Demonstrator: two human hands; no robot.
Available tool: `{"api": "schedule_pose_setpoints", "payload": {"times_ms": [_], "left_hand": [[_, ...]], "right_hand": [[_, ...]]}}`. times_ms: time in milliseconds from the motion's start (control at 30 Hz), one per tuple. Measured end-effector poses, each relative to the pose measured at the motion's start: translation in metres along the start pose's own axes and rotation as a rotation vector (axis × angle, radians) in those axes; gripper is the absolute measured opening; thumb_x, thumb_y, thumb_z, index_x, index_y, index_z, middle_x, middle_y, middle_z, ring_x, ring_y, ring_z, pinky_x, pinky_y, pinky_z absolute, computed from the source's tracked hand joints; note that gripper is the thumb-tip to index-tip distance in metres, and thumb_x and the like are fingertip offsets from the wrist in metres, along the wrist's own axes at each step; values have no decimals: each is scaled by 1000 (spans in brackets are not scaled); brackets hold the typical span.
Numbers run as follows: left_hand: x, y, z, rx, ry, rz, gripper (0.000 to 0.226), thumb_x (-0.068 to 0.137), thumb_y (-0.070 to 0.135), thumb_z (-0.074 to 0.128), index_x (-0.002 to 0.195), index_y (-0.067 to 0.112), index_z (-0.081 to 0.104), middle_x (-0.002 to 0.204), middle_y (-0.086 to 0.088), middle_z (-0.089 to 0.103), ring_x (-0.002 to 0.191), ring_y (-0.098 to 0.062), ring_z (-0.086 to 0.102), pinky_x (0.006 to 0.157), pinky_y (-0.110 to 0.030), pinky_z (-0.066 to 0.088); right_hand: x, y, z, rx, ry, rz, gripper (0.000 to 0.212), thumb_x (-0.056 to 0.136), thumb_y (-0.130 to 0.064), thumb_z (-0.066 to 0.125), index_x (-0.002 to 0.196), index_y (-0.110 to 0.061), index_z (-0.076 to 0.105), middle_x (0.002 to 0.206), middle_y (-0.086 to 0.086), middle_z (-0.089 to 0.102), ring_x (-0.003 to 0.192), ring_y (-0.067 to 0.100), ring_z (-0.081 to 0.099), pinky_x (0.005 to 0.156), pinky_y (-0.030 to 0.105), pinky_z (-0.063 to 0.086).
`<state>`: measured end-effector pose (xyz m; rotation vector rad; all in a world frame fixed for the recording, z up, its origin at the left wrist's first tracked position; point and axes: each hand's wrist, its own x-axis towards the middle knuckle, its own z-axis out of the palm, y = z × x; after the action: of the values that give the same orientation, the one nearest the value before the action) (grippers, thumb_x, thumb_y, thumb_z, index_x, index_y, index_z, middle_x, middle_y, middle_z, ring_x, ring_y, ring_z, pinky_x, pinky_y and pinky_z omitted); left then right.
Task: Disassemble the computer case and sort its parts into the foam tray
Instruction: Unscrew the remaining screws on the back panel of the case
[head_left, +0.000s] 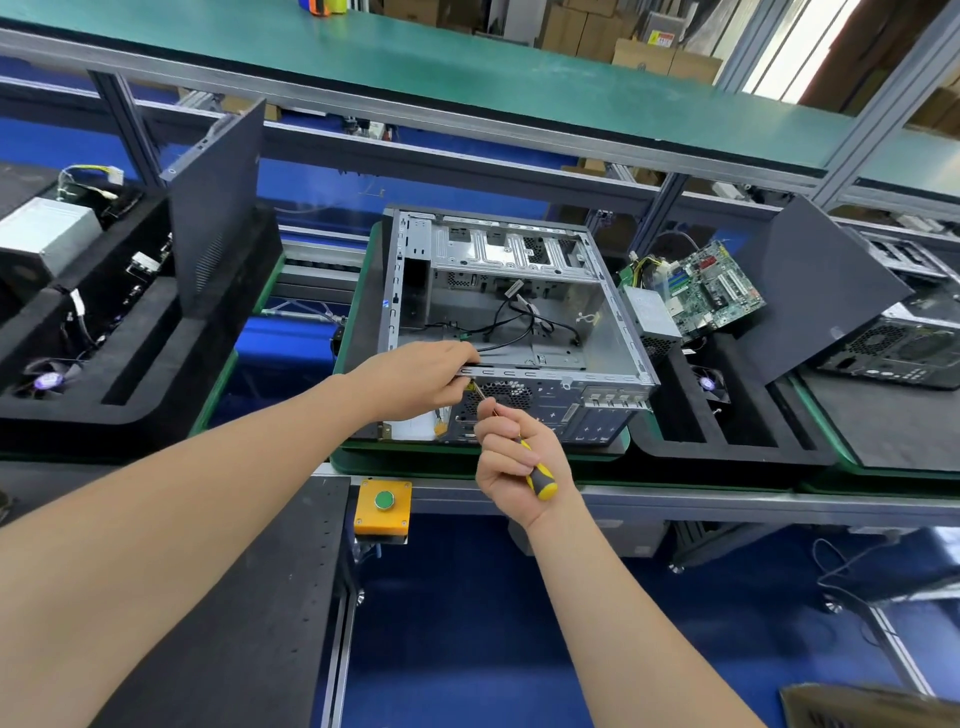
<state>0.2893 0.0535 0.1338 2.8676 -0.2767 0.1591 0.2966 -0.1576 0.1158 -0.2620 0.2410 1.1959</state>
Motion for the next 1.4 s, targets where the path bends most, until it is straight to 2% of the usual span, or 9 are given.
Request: {"api": "schedule_pose_setpoints", "payload": {"times_ms": [167, 333, 400, 500, 667, 733, 867, 1100, 1400], "left_hand": [[0, -1, 1, -4, -4, -6, 35, 106, 34, 38, 134, 18, 49, 125, 0, 63, 101, -16, 59, 81, -32, 46], [-1, -2, 1, 19, -14, 9, 36, 106, 36, 36, 136, 18, 46, 127, 0, 61, 104, -17, 61, 86, -36, 51], [-1, -2, 2, 24, -16, 14, 36, 106, 36, 36, 136, 19, 46, 126, 1, 61, 102, -16, 60, 85, -36, 52], [0, -2, 3, 23, -18, 11, 34, 106, 36, 36, 135, 21, 46, 123, 3, 61, 98, -15, 59, 82, -36, 51], [-2, -1, 1, 25, -14, 6, 35, 106, 37, 36, 135, 20, 46, 124, 2, 61, 100, -17, 61, 84, -39, 53], [-2, -1, 1, 26, -10, 10, 35, 106, 37, 35, 134, 19, 47, 122, 1, 62, 97, -17, 61, 82, -38, 53], [-2, 1, 0, 15, -1, 1, 35, 105, 36, 36, 134, 19, 47, 123, 0, 62, 99, -18, 61, 82, -38, 51], [-2, 2, -2, 2, -10, -7, 31, 106, 35, 37, 130, 20, 48, 119, 1, 62, 95, -18, 60, 81, -39, 51], [0, 0, 1, -1, -6, -1, 33, 106, 35, 37, 133, 19, 48, 121, 0, 63, 95, -18, 61, 78, -33, 48]], "right_hand": [[5, 2, 6, -474, 222, -188, 28, 105, -16, 51, 107, 1, 74, 61, -2, 51, 32, 9, 38, 32, 22, 30], [-4, 6, 17, -1427, 484, -508, 27, 103, -16, 55, 93, -12, 79, 64, 4, 68, 38, 14, 49, 46, 26, 42], [-4, 9, 24, -1959, 651, -614, 33, 102, -23, 56, 71, -17, 68, 59, 0, 66, 49, 13, 53, 60, 29, 43], [3, 17, 30, -2446, 931, -635, 31, 103, -30, 53, 74, -20, 54, 75, 2, 62, 72, 25, 48, 64, 34, 35], [0, 12, 27, -2132, 774, -694, 39, 100, -27, 57, 62, -19, 57, 57, 2, 60, 56, 27, 55, 57, 33, 48], [-3, 7, 27, -1773, 655, -576, 28, 101, -26, 58, 81, -18, 74, 60, 5, 67, 47, 25, 61, 55, 32, 55], [1, 2, 26, -998, 522, -253, 25, 101, -22, 57, 109, -8, 76, 65, 8, 57, 41, 19, 45, 42, 25, 44], [5, -1, 12, -262, 163, -71, 20, 103, -16, 52, 100, -4, 68, 66, -1, 60, 34, 5, 41, 32, 18, 33], [9, 3, 17, -966, 400, -338, 25, 109, -14, 49, 106, 0, 70, 61, 5, 58, 37, 13, 44, 36, 22, 36]]}}
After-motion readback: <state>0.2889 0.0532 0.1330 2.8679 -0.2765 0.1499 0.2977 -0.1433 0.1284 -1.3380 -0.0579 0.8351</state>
